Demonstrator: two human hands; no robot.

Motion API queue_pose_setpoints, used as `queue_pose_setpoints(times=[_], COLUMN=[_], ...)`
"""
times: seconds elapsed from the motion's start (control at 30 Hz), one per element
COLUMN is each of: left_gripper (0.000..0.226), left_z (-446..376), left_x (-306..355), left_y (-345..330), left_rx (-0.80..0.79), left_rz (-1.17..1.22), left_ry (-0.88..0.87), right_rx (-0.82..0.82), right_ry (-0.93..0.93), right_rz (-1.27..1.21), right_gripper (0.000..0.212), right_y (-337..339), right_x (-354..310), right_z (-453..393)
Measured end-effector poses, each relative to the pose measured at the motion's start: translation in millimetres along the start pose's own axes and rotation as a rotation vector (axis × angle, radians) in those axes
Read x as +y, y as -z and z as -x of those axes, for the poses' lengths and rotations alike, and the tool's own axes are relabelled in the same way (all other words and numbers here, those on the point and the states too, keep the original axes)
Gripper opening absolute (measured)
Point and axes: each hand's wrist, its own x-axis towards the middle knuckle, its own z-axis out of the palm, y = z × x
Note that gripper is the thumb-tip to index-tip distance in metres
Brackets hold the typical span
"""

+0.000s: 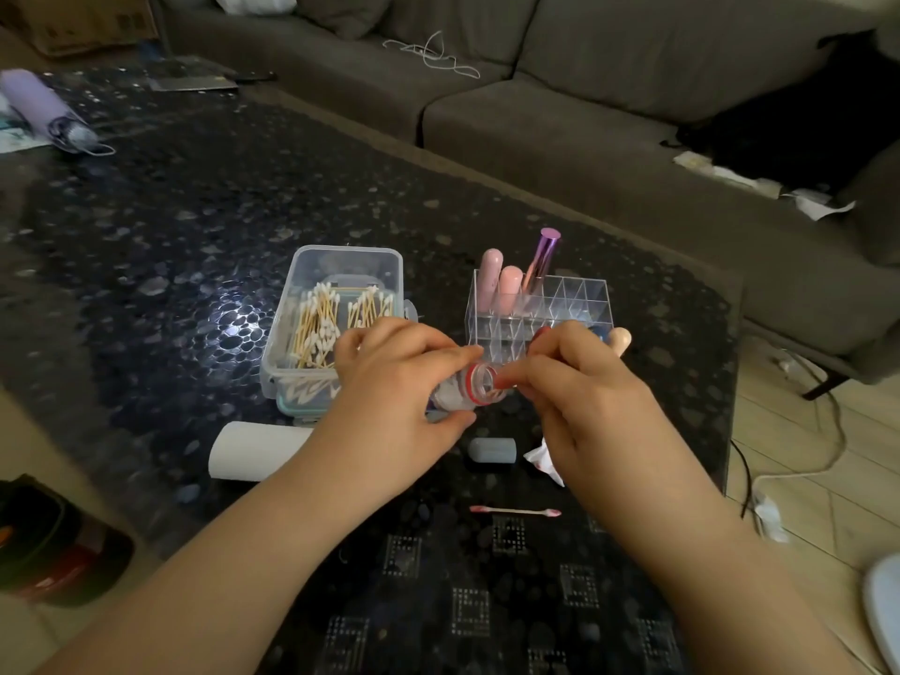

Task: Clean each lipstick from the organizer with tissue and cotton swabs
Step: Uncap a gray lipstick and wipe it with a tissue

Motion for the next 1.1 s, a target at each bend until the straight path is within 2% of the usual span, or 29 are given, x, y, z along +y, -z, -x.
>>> queue_pose_setpoints(times=[0.27,0.87,1.0,1.1], left_gripper=[0.046,0.044,0.044,0.043], left_z=[0,-3,-5,-7], left_x=[3,12,12,12], left_y=[-5,-10,-9,-4], left_rx=[0.031,0.04,0.045,0.049], left_rz=[-0.013,-0.055,-0.05,-0.031], left_ry=[-0.047,-0.065,-0.031,0.043], right_rx=[-0.002,-0.005,0.015,0.047], right_ry=[0.033,-0.052,-0.099,-0.206], right_rz=[-0.024,-0.07,-0.139,-0.188], right_gripper=[0.024,0.025,0.027,0.025], right_y=[-5,-5,-3,3], right_x=[3,10,12,10], right_z=[0,8,10,10])
